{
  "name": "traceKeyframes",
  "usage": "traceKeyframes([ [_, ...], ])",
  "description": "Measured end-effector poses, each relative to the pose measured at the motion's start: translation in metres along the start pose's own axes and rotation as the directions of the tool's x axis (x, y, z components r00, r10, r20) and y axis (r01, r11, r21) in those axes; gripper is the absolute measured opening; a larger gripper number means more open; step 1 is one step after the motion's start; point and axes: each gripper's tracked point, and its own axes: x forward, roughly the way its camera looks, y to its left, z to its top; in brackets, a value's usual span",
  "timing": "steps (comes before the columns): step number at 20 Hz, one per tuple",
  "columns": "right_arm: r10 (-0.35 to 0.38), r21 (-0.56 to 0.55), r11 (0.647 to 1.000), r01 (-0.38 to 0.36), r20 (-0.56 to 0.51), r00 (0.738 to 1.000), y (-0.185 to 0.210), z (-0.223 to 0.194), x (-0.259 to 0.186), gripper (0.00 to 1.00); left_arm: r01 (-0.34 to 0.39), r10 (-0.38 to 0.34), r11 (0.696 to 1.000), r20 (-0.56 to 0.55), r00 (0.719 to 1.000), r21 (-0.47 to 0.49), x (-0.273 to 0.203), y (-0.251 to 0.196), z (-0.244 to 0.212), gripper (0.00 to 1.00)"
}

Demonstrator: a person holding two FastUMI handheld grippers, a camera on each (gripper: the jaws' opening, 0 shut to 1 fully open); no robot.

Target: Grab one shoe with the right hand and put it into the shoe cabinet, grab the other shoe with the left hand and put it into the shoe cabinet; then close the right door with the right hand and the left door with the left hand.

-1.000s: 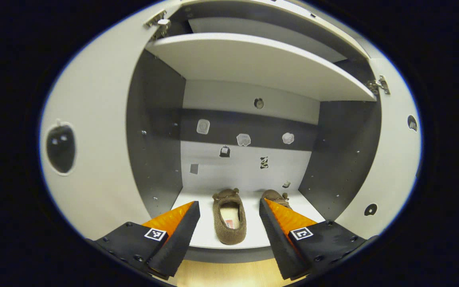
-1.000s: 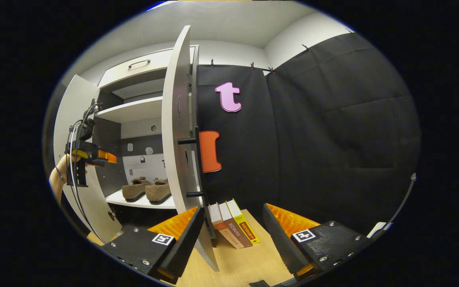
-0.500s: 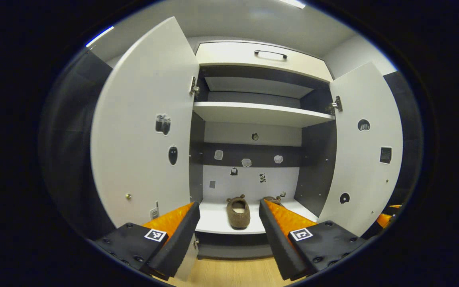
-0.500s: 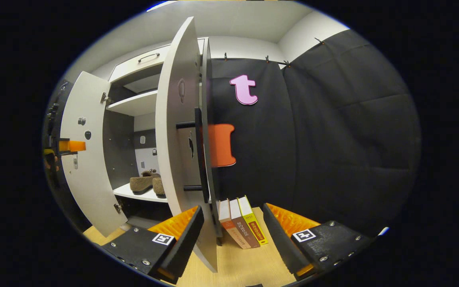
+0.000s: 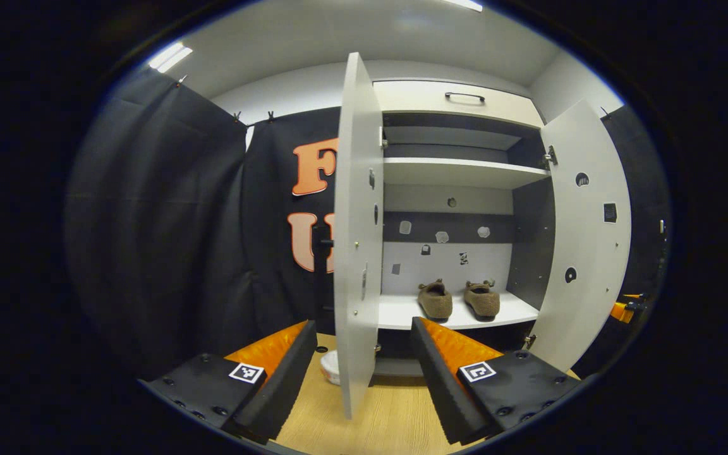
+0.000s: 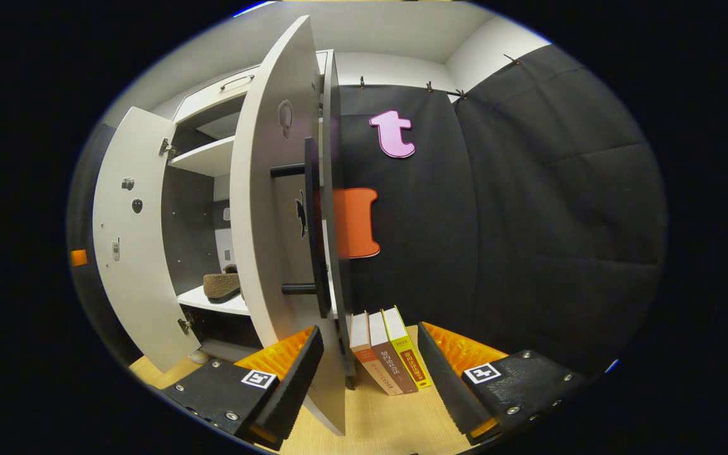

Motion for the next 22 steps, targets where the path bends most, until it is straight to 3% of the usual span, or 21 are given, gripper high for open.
traceKeyframes([
  [4,-0.014,-0.006,1.0,0.014,0.003,1.0,0.001,0.001,0.0,0.92,-0.052,0.052,0.998,-0.019,0.998,-0.027,-0.014,0.041,-0.02,0.97],
  [8,-0.03,-0.02,0.999,0.031,0.017,0.999,0.007,0.002,-0.001,0.92,-0.084,0.084,0.996,-0.012,0.996,0.013,-0.01,0.065,-0.03,0.94],
  [11,-0.03,-0.031,0.999,0.031,0.024,0.999,0.023,0.002,-0.002,0.92,-0.061,0.06,0.998,-0.034,0.998,-0.015,0.002,0.069,-0.039,0.96],
  [12,-0.026,-0.028,0.999,0.027,0.022,0.999,0.029,0.002,-0.003,0.99,-0.058,0.057,0.998,-0.041,0.998,-0.023,0.006,0.072,-0.043,0.97],
  [21,0.022,-0.024,0.999,-0.021,0.028,0.999,0.103,-0.004,0.009,0.99,-0.02,0.019,1.0,-0.044,0.999,-0.012,0.032,0.097,-0.048,0.94],
  [22,0.034,-0.024,0.999,-0.033,0.028,0.999,0.111,-0.004,0.01,0.92,-0.016,0.016,1.0,-0.044,0.999,-0.012,0.036,0.098,-0.048,0.94],
])
